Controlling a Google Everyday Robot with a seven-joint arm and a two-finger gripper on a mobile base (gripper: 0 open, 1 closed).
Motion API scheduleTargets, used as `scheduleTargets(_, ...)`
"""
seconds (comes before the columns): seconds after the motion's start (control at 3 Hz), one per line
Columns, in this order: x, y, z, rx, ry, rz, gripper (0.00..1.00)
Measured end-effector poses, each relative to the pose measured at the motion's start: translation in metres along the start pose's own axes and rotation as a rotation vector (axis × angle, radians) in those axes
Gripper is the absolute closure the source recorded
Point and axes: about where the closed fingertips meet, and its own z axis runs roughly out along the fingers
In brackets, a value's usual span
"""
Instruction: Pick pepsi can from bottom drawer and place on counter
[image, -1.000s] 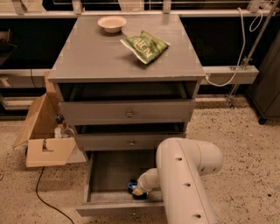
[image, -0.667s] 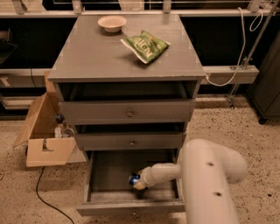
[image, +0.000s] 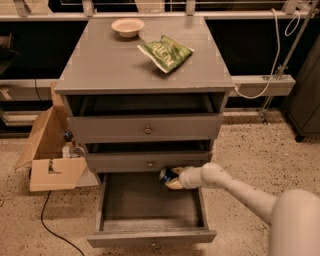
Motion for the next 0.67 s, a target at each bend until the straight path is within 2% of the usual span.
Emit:
scheduleTargets(0.33,-0.091,-0.035,-0.078,-0.031,-0.162,-0.166,1.0)
scheduleTargets(0.67,-0.08,-0.015,-0.069,-0.086,-0.15,-0.202,1.0)
